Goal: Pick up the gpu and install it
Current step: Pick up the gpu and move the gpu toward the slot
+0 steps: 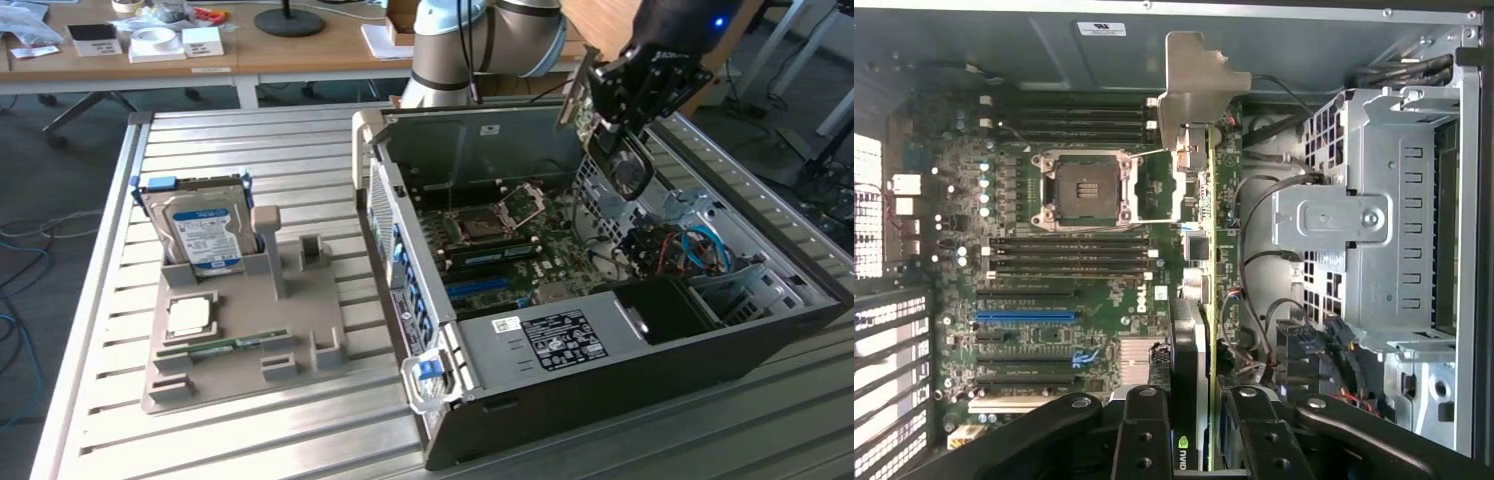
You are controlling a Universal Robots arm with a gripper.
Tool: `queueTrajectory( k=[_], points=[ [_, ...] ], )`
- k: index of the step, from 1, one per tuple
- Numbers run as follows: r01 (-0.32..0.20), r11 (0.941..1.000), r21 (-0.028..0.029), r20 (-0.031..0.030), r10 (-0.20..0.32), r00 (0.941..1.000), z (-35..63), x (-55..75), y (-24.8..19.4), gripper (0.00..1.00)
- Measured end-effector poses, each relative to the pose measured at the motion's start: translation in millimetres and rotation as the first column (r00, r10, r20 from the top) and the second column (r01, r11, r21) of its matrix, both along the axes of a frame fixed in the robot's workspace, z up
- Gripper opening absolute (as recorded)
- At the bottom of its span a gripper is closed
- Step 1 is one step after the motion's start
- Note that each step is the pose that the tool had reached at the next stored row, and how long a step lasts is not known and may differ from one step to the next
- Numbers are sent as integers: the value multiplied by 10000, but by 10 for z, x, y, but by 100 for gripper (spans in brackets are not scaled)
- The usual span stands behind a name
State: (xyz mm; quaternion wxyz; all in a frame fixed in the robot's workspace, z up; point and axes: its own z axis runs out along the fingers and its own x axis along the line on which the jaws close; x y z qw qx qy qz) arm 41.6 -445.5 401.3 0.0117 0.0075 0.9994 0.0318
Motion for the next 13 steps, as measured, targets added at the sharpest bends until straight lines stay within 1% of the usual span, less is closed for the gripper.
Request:
queueTrajectory(
  k=[5, 10, 13],
  points=[
    [0, 10000, -3, -1, 0, 10000, -6, 12, 0, 27],
    [0, 10000, -3, -1, 0, 10000, -6, 92, 0, 27],
    [0, 10000, -2, -1, 0, 10000, -7, 94, 0, 27]
  ],
)
